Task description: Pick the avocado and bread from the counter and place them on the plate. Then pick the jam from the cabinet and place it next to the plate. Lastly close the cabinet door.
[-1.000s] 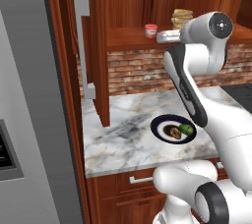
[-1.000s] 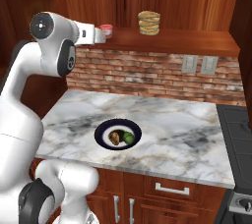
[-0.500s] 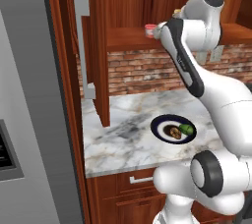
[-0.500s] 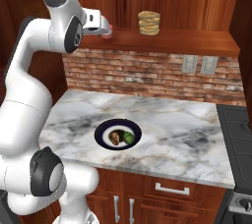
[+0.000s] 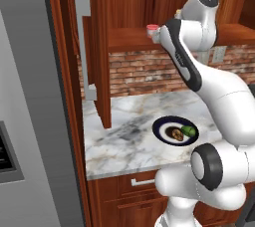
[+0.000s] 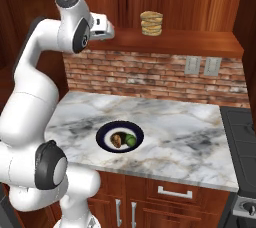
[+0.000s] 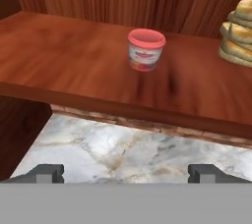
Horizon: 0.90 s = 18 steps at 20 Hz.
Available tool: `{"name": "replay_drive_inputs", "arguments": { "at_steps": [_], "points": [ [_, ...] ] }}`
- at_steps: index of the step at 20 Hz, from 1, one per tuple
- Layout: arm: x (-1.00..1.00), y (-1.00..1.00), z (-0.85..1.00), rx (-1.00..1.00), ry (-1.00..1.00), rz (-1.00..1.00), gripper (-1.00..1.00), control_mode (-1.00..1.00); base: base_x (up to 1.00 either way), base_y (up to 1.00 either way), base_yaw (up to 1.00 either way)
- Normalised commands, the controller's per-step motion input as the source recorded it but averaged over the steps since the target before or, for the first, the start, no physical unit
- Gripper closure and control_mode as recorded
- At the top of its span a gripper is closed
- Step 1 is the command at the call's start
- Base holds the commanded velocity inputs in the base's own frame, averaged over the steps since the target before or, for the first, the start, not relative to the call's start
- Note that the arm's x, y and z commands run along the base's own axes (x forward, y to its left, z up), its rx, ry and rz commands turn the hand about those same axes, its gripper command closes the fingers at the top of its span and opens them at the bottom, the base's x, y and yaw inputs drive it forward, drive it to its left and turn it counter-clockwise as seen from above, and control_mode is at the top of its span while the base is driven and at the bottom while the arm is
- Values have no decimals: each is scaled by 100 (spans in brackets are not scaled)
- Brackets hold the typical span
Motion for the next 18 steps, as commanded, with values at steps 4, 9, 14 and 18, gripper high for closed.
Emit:
{"name": "replay_drive_inputs", "arguments": {
  "at_steps": [4, 9, 14, 18],
  "points": [
    [34, 0, -28, 0, -5, 0, -100, -100, 0, 0, 0],
    [46, 0, -4, 0, 0, 0, -100, -100, 0, 0, 0],
    [50, 0, 0, 2, 0, 0, -100, -100, 0, 0, 0],
    [49, 0, 0, 2, 0, 0, -100, -100, 0, 0, 0]
  ]
}}
